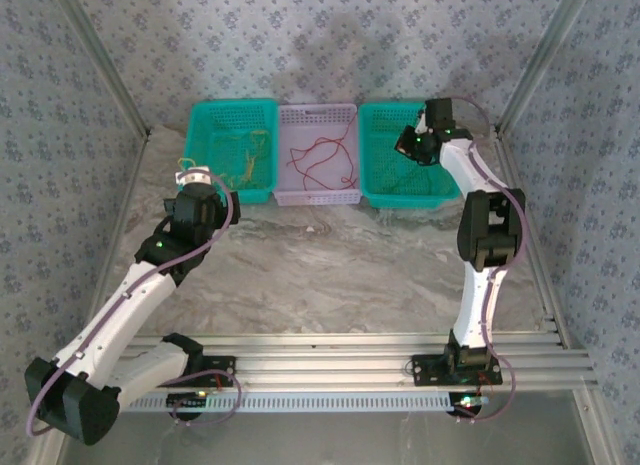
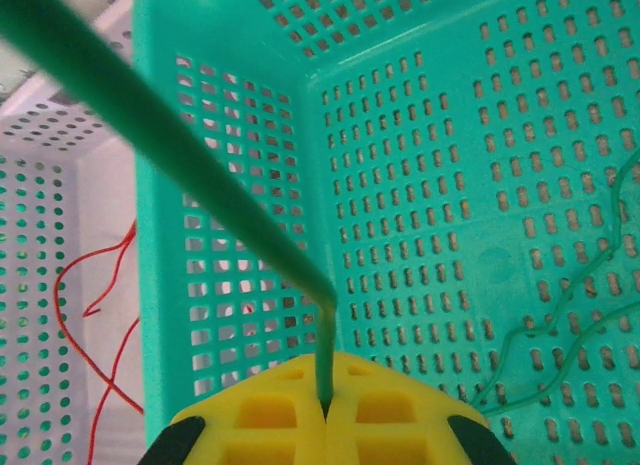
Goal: Untangle the cables
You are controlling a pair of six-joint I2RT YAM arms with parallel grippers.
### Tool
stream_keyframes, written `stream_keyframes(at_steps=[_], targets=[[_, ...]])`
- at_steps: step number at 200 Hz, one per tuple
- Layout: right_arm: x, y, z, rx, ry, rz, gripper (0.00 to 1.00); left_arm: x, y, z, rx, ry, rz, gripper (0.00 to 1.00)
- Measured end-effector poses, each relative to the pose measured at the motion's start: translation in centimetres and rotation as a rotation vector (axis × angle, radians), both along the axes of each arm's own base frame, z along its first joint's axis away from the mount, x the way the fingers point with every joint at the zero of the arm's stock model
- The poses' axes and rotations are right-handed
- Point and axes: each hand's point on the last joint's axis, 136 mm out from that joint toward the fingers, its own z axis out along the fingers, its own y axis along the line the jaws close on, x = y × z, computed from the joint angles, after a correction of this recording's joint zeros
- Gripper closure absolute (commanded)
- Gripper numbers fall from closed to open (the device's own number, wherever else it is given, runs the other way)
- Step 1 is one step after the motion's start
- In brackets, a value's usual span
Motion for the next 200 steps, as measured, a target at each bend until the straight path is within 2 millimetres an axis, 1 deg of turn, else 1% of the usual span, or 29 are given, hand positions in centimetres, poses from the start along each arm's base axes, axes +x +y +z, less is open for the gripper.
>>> stream_keyframes(at_steps=[32, 63, 84, 114, 136, 164, 186, 200], targets=[[1.1, 0.1, -1.2, -0.013, 0.023, 0.011, 1.00, 0.0, -0.2, 0.0, 0.009, 0.000, -0.007, 0.00], [1.5, 0.2, -2.2, -0.027, 0.051, 0.025, 1.00, -0.1, -0.1, 0.0, 0.021, 0.000, -0.006, 0.00], [1.7, 0.2, -3.1, -0.033, 0.075, 0.032, 0.93, -0.1, -0.1, 0.0, 0.022, -0.001, -0.007, 0.01], [1.2, 0.4, -4.8, -0.037, 0.128, 0.036, 0.81, 0.0, -0.1, 0.0, 0.023, -0.002, -0.007, 0.00], [0.8, 0.6, -5.6, -0.044, 0.153, 0.047, 0.75, 0.0, -0.1, 0.0, 0.023, -0.002, -0.007, 0.01], [0.6, 0.9, -5.6, -0.048, 0.161, 0.056, 0.69, 0.0, -0.1, 0.0, 0.023, -0.002, -0.007, 0.00], [0.7, 1.0, -5.2, -0.057, 0.150, 0.060, 0.62, -0.1, -0.1, 0.0, 0.025, -0.003, -0.006, 0.00], [0.7, 1.0, -4.5, -0.069, 0.134, 0.057, 0.59, -0.1, -0.2, 0.1, 0.027, -0.003, -0.007, 0.00]])
